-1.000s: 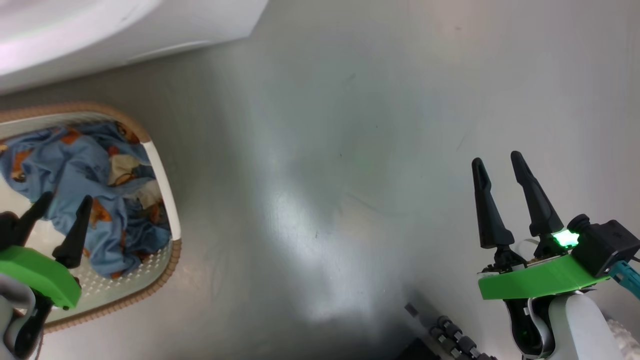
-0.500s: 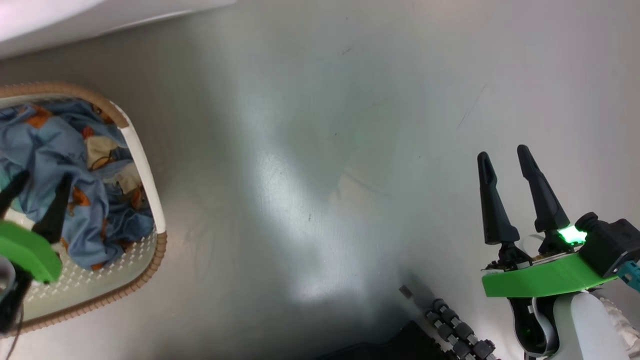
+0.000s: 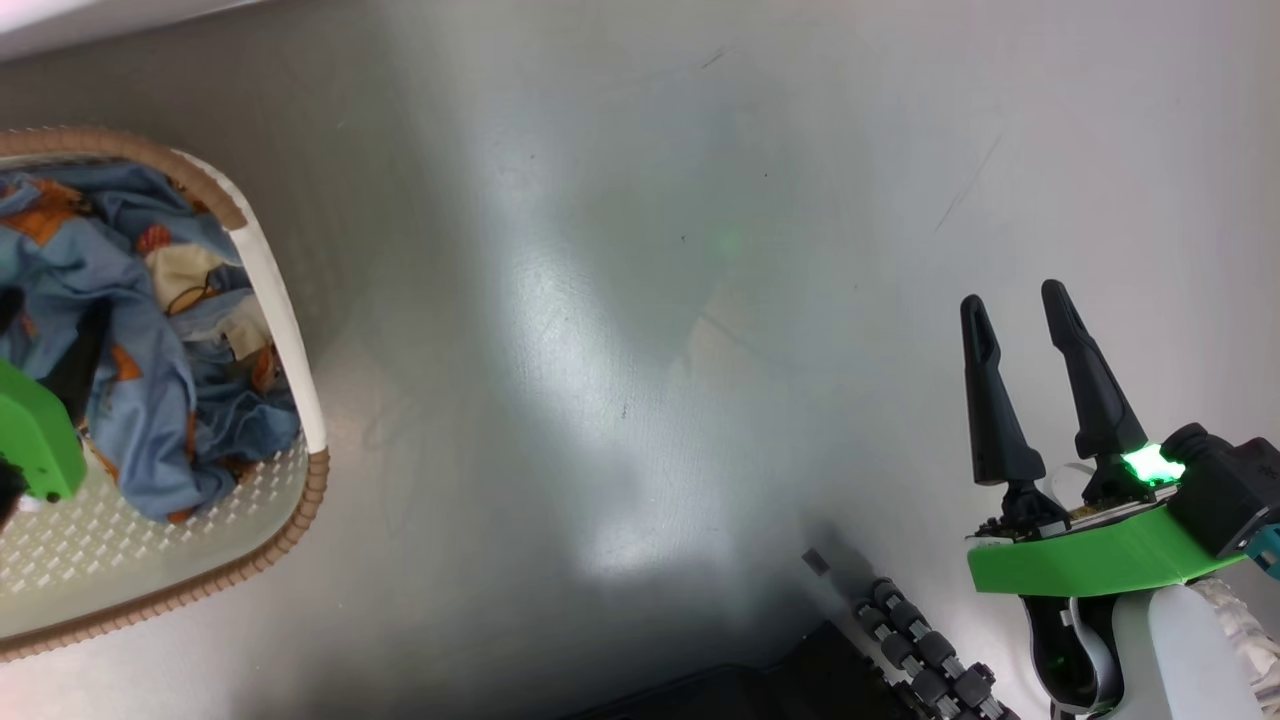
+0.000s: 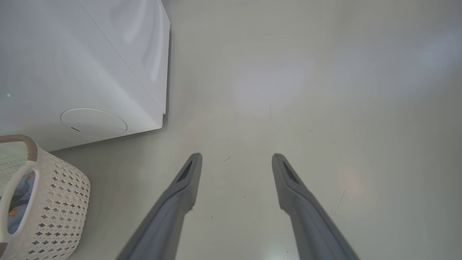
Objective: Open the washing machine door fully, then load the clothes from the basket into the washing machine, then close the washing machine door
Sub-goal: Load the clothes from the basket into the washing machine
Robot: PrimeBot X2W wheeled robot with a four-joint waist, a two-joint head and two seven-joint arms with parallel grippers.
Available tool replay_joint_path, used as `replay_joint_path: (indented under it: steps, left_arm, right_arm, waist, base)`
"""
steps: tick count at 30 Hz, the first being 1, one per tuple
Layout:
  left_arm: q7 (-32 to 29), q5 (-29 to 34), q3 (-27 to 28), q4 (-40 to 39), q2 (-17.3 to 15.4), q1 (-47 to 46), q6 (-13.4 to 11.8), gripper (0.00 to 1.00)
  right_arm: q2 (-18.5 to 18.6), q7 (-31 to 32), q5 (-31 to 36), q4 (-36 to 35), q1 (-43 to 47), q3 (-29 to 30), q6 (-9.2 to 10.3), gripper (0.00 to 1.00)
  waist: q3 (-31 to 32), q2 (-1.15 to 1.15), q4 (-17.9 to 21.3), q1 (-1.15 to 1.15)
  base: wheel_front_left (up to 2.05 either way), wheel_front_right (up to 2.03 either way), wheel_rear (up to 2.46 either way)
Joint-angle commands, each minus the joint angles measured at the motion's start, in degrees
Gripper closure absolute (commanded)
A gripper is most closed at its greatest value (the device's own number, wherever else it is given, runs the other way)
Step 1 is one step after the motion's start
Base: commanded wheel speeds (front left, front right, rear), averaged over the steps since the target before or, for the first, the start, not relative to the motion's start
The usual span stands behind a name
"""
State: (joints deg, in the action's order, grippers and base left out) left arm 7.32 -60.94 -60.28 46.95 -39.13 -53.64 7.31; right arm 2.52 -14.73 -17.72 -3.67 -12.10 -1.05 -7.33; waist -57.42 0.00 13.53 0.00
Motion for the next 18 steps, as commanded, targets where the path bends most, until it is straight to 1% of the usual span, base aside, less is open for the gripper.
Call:
replay_joint_path:
  steps: [1,6,13,16,17,18]
  left_arm:
    - [-0.85,-0.85,0.14,0.90,-2.77,-0.47,0.18,0.00]
    - [-3.37,-2.71,-2.88,2.31,-2.58,-3.02,0.18,0.00]
    - [-9.08,-4.82,-7.60,3.46,-1.70,-5.10,0.18,0.00]
    - [-9.52,-5.45,-8.78,3.89,-0.90,-5.74,0.18,0.00]
    - [-9.48,-5.75,-9.05,4.04,-0.63,-5.84,0.18,0.23]
    - [-9.27,-5.99,-9.28,4.22,-0.42,-5.95,0.18,0.60]
  right_arm:
    - [0.36,-0.27,0.12,-1.13,2.98,-1.00,-0.16,0.00]
    - [0.36,-0.27,-0.13,-1.28,4.08,-0.79,-0.16,0.00]
    - [0.36,-0.27,-0.40,-1.89,5.62,-0.75,-0.16,0.00]
    - [0.36,-0.27,-0.56,-2.07,6.06,-0.72,-0.16,0.00]
    - [0.36,-0.27,-0.57,-2.10,6.11,-0.70,-0.16,0.00]
    - [0.36,-0.27,-0.64,-2.13,6.13,-0.63,-0.16,0.00]
  waist:
    - [-0.17,0.00,-0.08,0.00]
    - [-0.48,0.00,-0.05,0.00]
    - [-0.29,0.00,0.26,0.00]
    - [-0.21,0.00,0.45,0.00]
    - [-0.20,0.00,0.51,0.00]
    - [-0.17,0.00,0.58,0.00]
  base:
    - [0.00,0.00,0.00]
    - [0.00,0.00,0.00]
    - [0.00,0.00,0.00]
    - [0.00,0.00,0.00]
    - [0.00,0.00,0.00]
    - [0.00,0.00,0.00]
